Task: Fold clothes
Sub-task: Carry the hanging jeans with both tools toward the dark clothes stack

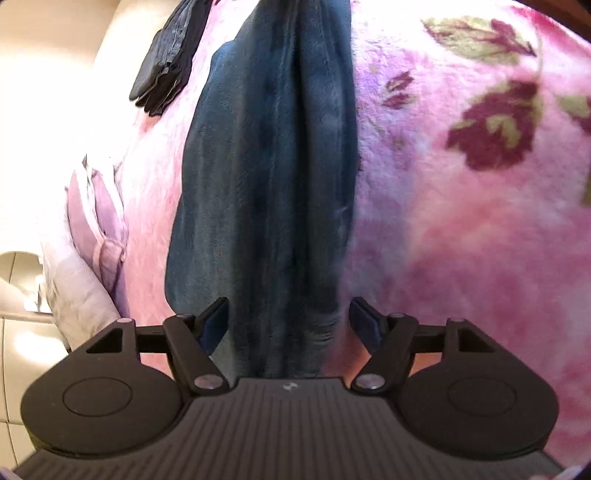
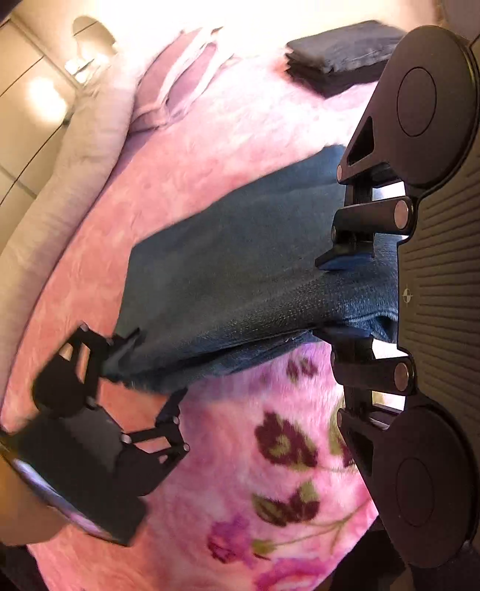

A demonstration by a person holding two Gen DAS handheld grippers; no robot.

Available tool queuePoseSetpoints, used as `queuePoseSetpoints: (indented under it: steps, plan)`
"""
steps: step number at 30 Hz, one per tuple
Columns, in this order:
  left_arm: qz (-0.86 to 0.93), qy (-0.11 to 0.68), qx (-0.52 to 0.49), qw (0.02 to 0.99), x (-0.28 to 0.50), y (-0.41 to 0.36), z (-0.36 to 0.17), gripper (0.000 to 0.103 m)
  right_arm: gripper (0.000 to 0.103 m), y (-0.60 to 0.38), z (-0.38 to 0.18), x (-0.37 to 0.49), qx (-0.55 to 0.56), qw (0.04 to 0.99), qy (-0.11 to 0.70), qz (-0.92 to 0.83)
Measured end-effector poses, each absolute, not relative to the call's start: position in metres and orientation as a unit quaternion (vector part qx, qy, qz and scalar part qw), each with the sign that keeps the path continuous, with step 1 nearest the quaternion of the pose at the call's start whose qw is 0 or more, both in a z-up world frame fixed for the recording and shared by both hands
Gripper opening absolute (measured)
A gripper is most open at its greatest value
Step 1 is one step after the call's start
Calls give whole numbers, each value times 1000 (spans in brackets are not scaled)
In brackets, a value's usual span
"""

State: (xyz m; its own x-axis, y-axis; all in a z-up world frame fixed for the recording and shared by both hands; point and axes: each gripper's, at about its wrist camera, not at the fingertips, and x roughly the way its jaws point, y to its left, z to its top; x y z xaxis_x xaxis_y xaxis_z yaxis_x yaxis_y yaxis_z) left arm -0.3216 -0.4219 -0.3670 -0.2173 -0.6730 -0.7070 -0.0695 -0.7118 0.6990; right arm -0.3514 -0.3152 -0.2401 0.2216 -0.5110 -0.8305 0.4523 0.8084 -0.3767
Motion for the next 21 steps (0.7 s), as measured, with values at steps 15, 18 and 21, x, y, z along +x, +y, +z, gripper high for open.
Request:
queuePoseSetpoints:
  steps: [15, 18, 21]
  plan:
    - [-797, -99, 563, 195, -312, -485, -305, 38, 72, -304, -315, -305, -122, 716, 592, -349]
    - [-787, -141, 564, 204, -315, -472, -311, 49, 52, -335, -304, -321, -95, 732, 592, -323]
    - [-759, -233, 569, 217, -317, -446, -335, 63, 38, -339, -284, -327, -94, 744, 591, -297]
